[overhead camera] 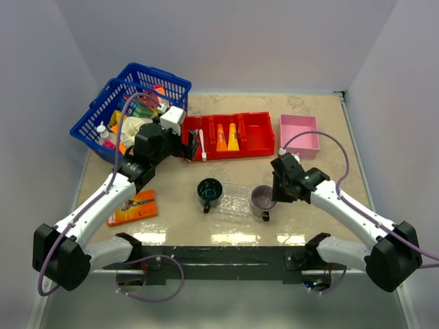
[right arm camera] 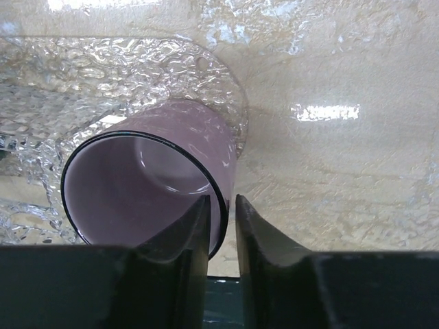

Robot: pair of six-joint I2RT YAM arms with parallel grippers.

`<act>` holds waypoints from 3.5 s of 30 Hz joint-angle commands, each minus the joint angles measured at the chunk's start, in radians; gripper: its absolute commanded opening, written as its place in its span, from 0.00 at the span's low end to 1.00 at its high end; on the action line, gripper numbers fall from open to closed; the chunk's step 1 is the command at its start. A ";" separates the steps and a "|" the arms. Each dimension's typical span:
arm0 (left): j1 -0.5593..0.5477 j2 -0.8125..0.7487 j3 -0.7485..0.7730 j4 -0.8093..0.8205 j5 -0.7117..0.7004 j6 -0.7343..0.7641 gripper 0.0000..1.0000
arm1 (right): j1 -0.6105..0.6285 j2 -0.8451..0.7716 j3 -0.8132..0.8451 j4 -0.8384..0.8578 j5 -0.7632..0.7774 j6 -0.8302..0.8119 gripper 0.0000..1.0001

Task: Prepare toiletry sets of a toothbrush and toothpaste on the tray

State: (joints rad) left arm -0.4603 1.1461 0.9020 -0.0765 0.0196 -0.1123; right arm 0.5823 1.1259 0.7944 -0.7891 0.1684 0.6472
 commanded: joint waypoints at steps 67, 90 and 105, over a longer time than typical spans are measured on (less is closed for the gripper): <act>0.095 -0.051 -0.002 0.050 0.000 -0.038 1.00 | 0.022 1.077 1.148 0.133 0.201 -0.397 0.50; 0.095 -0.069 0.003 0.046 0.006 -0.040 1.00 | 0.027 1.141 1.177 0.064 0.174 -0.279 0.50; 0.095 -0.080 0.003 0.047 0.017 -0.041 1.00 | 0.039 1.166 1.152 0.024 0.244 -0.231 0.48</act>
State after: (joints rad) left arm -0.3676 1.0882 0.8883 -0.0689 0.0227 -0.1390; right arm 0.6155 2.2864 1.9667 -0.7124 0.3767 0.3832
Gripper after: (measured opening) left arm 0.997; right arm 0.490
